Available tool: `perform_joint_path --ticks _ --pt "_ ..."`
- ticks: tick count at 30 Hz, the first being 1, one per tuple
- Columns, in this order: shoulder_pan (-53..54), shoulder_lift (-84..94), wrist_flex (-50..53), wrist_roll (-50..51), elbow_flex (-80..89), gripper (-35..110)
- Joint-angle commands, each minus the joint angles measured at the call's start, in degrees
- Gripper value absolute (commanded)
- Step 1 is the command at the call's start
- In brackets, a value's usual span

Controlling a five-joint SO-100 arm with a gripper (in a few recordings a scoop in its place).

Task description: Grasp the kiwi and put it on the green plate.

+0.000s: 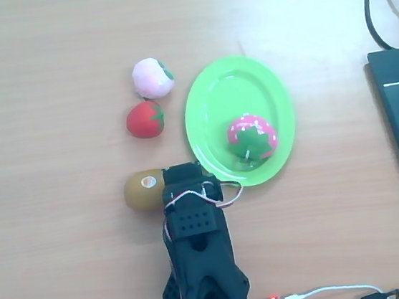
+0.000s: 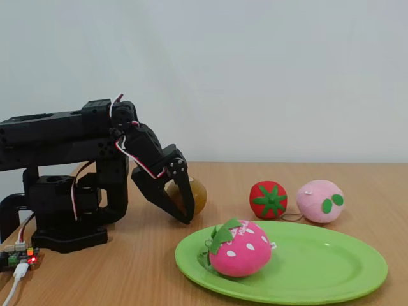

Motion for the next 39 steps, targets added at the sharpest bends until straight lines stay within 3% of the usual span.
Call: perform_joint_path --ticks 1,29,32,39 --pt "-2.55 1.14 0.09 -2.29 0.88 -8" --pt "-3.43 1.14 0.09 -3.08 0.88 -8" --pt "-3.6 1.14 0.18 -9.4 1.05 -2" --pt "-3.52 1.14 0.09 -10.99 1.05 0"
